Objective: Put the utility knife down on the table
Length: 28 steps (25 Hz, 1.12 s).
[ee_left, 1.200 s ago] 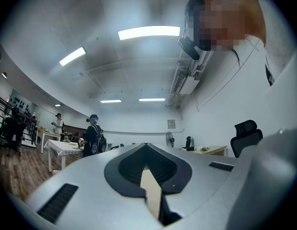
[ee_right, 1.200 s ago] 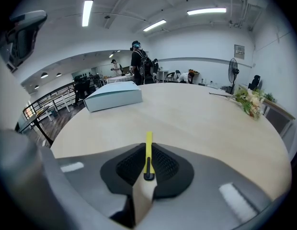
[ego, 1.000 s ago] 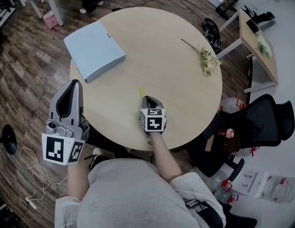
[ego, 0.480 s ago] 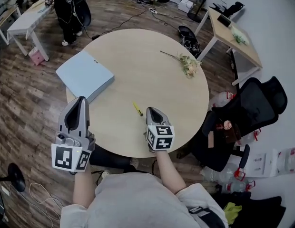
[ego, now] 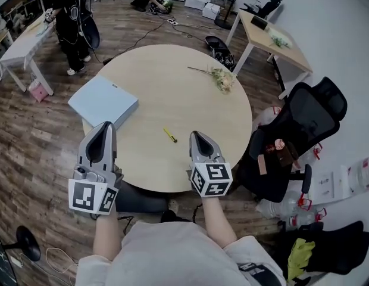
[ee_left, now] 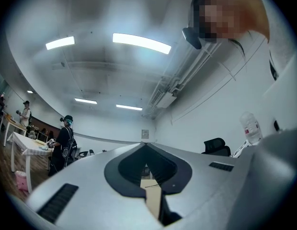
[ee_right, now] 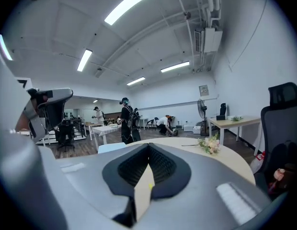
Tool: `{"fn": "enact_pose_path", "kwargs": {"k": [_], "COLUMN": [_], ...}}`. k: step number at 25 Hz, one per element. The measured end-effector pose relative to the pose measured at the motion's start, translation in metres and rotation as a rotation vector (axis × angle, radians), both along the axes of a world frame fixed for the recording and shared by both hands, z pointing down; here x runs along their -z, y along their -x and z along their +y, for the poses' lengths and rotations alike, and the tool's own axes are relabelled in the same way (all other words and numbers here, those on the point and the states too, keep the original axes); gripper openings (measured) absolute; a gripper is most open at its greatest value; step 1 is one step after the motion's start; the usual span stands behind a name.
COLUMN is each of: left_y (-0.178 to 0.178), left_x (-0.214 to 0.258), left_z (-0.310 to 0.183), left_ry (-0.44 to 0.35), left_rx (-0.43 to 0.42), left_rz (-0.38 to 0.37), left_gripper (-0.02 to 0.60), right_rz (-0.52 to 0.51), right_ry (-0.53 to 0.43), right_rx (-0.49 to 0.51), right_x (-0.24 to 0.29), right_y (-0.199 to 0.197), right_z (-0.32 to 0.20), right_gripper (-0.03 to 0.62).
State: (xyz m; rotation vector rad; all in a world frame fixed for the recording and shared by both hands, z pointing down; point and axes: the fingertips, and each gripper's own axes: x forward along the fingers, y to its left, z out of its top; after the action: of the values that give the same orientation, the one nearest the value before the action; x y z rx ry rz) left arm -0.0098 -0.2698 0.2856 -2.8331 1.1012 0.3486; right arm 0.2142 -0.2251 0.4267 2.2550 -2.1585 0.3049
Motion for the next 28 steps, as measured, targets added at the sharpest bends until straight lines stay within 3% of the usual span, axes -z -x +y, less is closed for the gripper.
{"fn": "enact_pose_path", "kwargs": {"k": [11, 28], "left_y": [0.015, 0.041], "left_x": [0.014, 0.026], "left_z": [0.038, 0.079], "left_ry": [-0.033, -0.062], "left_rx": [-0.063, -0.112], "left_rz": [0.014, 0.027], "left_gripper": [0.008, 0.008], "right_rz": [0.037, 0.162], "right_ry": [-0.143, -0.238], "right_rx": [-0.081, -0.153], "right_x": [0.062, 0.105], "right_y": [0.015, 0.049], "right_z": [0.062, 0.126], "right_gripper": [0.011, 0.011]}}
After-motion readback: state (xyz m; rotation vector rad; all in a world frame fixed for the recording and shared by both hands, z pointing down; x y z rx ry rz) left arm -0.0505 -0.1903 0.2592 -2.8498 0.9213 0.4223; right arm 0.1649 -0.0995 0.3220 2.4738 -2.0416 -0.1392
